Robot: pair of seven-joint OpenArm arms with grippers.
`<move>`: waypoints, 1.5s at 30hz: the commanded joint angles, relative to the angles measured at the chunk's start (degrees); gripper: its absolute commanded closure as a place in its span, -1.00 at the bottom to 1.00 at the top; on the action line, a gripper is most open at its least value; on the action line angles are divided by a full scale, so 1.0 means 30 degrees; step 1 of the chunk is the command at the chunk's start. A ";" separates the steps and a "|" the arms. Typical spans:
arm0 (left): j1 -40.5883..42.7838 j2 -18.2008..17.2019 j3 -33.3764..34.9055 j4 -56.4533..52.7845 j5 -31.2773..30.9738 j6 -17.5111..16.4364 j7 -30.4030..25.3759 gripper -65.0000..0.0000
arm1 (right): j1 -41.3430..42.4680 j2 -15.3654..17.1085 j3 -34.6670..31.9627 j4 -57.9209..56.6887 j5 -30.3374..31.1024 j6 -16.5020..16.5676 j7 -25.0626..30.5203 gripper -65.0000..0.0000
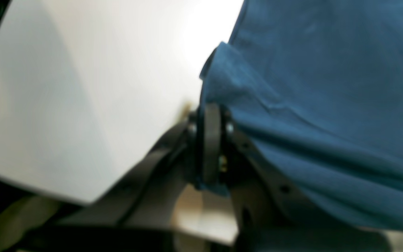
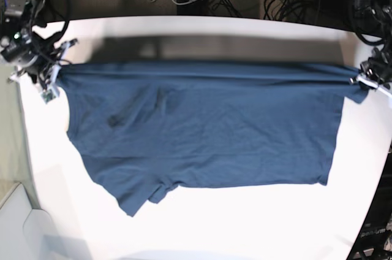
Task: Layout the t-shirt on the table in an organized manner, then fold the t-shirt properly
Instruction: 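Lift the collar-side edge with both grippers and fold it over the shirt, then release the folded edge and raise both grippers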
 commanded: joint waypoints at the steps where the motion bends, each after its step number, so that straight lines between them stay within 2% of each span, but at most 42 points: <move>1: 0.0202 -0.0524 -0.0124 0.0195 0.0208 0.0177 -0.0473 1.00 | -0.0389 0.0067 0.0169 0.0279 -0.0273 -0.0076 0.0277 1.00; 5: 0.1286 -0.0524 -0.0241 0.0019 0.0325 0.0177 -0.0619 1.00 | -0.2088 -0.0372 0.0198 0.0279 -0.0273 -0.0076 0.1156 1.00; 10: 0.1784 -0.0495 -0.0124 -0.0537 0.0325 0.0177 -0.0619 1.00 | -0.3349 -0.1105 0.0228 0.0250 -0.0302 -0.0076 0.1214 1.00; 19: 0.1814 -0.0026 -0.0095 -0.1622 0.0413 0.0177 -0.0502 1.00 | -0.3524 -0.1310 0.0228 0.0191 -0.0302 -0.0076 0.1214 0.99; 22: 0.1931 -0.0026 0.0110 -0.1592 0.0383 0.0177 -0.0473 0.89 | -0.3495 -0.1310 0.0228 0.0191 -0.0302 -0.0076 0.1214 0.75; 27: 0.2400 -0.0143 0.0814 -0.1387 0.0266 0.0177 -0.0473 0.36 | -0.3554 -0.1310 0.0228 0.0338 -0.0273 -0.0076 0.1185 0.25; 31: 0.2781 -0.0143 0.0843 -0.0772 0.0208 0.0177 -0.0444 0.15 | -0.3847 -0.1193 0.0228 0.0719 -0.0244 -0.0076 0.1185 0.00; 33: 0.3191 -0.0143 0.0814 0.0137 0.0178 0.0177 -0.0444 0.09 | -0.3935 -0.1193 0.0257 0.1246 -0.0244 -0.0076 0.1185 -0.07; 36: 0.3279 -0.0114 0.0638 0.1748 0.0266 0.0177 -0.0444 0.03 | -0.3612 -0.1222 0.1458 0.1422 -0.0273 -0.0076 0.1185 -0.09; 40: 0.3044 -0.0026 -0.1062 0.2891 0.0295 0.0177 -0.0502 0.02 | -0.1883 -0.1134 0.2806 0.1276 -0.0331 -0.0076 0.1156 -0.09; 45: -0.0384 -0.0143 -0.1472 0.2715 0.0413 0.0206 -0.0473 0.02 | 0.1252 -0.0548 0.3158 0.0807 -0.0331 -0.0076 0.1097 -0.09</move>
